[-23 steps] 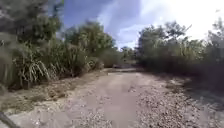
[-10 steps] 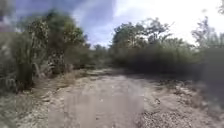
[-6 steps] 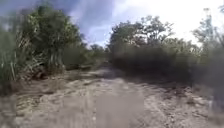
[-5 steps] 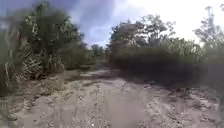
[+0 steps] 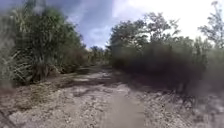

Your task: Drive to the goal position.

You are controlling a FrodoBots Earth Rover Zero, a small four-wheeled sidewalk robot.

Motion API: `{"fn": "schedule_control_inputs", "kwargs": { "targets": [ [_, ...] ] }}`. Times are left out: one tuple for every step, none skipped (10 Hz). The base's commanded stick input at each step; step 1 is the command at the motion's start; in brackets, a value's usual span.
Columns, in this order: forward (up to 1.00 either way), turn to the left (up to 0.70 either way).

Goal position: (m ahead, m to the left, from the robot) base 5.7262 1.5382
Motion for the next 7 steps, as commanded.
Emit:
{"fn": "schedule_control_inputs", "kwargs": {
  "targets": [
    [0.85,0.27],
    [0.85,0.08],
    [0.85,0.0],
    [0.85,0.0],
    [0.85,0.0],
    [0.85,0.0],
    [0.85,0.0]
  ]
}}
